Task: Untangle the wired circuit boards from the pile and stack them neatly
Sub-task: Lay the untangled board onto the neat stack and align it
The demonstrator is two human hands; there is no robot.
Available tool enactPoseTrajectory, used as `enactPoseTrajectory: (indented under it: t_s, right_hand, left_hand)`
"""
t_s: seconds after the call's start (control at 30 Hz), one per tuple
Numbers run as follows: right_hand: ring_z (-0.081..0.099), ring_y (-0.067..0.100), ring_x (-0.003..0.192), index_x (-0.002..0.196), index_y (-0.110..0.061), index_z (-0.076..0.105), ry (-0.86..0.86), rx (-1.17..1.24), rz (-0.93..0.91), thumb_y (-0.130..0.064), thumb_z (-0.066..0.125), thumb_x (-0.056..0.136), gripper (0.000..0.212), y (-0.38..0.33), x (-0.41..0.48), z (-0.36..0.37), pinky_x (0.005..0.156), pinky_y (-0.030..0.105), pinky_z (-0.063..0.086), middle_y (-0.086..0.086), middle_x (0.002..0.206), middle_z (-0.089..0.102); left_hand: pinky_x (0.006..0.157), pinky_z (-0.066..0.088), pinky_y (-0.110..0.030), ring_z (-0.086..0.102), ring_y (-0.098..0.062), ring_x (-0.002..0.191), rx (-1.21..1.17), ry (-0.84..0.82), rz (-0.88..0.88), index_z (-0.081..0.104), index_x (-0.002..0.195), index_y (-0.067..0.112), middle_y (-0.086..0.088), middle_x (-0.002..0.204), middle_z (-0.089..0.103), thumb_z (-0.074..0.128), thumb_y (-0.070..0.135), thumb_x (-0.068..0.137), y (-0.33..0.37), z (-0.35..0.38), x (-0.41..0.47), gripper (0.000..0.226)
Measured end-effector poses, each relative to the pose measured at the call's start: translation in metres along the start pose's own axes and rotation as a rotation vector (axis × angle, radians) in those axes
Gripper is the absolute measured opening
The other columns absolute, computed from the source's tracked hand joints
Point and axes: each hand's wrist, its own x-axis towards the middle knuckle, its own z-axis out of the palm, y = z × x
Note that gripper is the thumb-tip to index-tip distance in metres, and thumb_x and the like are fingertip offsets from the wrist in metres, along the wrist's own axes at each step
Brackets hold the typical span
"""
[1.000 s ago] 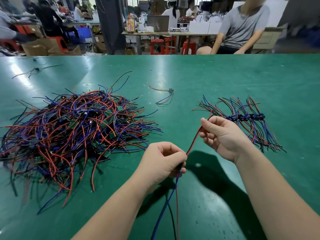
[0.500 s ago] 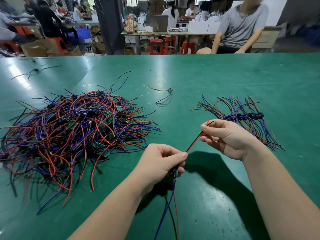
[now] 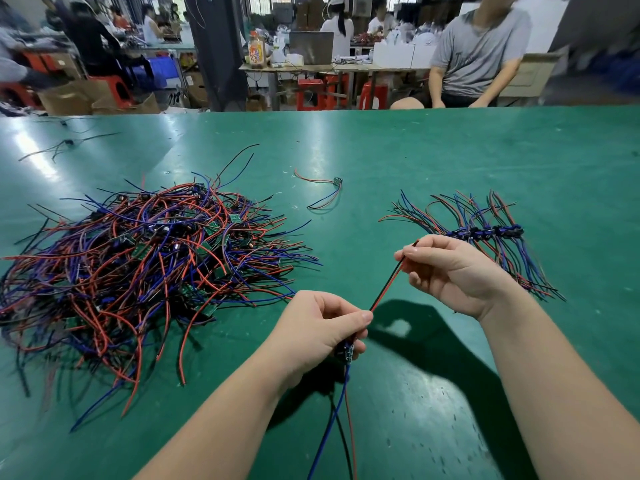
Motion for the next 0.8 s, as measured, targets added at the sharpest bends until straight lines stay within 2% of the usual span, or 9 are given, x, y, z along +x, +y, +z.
enactPoseTrajectory:
  t_s: [0.17, 0.37, 0.47, 0.57, 0.8]
  right_hand:
    - [0.068, 0.016, 0.058, 0.061, -0.015, 0.069, 0.006, 0.027, -0.009, -0.003, 0.066, 0.066, 0.013, 0.002, 0.000, 0.001, 0.053, 0.021, 0.055, 0.011, 0.072, 0.071]
    - [0.071, 0.021, 0.063, 0.059, -0.013, 0.069, 0.049, 0.060, -0.116, -0.005, 0.066, 0.065, 0.010, 0.007, 0.000, 0.012, 0.055, 0.025, 0.057, 0.009, 0.065, 0.070]
    - [0.071, 0.022, 0.061, 0.074, -0.006, 0.064, 0.108, 0.082, -0.155, -0.002, 0.067, 0.066, 0.009, 0.010, 0.001, 0.016, 0.053, 0.023, 0.056, 0.008, 0.061, 0.067]
    - [0.070, 0.020, 0.058, 0.079, -0.004, 0.063, 0.187, 0.078, -0.159, 0.005, 0.063, 0.077, 0.009, 0.015, 0.003, 0.019, 0.051, 0.019, 0.053, 0.005, 0.060, 0.067]
    - [0.066, 0.010, 0.055, 0.067, -0.014, 0.050, 0.172, 0.094, -0.118, -0.003, 0.062, 0.082, 0.021, 0.013, 0.006, 0.015, 0.050, 0.016, 0.049, 0.006, 0.067, 0.072]
  left_hand:
    - [0.048, 0.048, -0.020, 0.063, -0.015, 0.049, 0.013, -0.006, 0.004, 0.068, 0.063, 0.010, -0.007, 0.061, 0.067, 0.073, 0.011, 0.081, -0.001, 0.000, 0.000, 0.019]
    - [0.049, 0.048, -0.020, 0.063, -0.015, 0.049, 0.007, -0.007, 0.009, 0.067, 0.065, 0.007, -0.007, 0.060, 0.066, 0.073, 0.011, 0.082, -0.002, 0.001, 0.000, 0.018]
    - [0.049, 0.049, -0.020, 0.063, -0.014, 0.049, 0.004, -0.002, 0.016, 0.067, 0.065, 0.008, -0.006, 0.060, 0.066, 0.073, 0.011, 0.082, -0.001, 0.001, 0.001, 0.018]
    - [0.049, 0.048, -0.019, 0.063, -0.014, 0.049, 0.029, 0.011, 0.025, 0.066, 0.067, 0.007, -0.005, 0.060, 0.067, 0.072, 0.010, 0.082, -0.001, 0.002, 0.002, 0.017]
    - [0.047, 0.047, -0.019, 0.063, -0.014, 0.048, 0.101, 0.009, 0.011, 0.065, 0.062, 0.009, -0.004, 0.056, 0.065, 0.073, 0.011, 0.082, -0.006, 0.001, 0.002, 0.021]
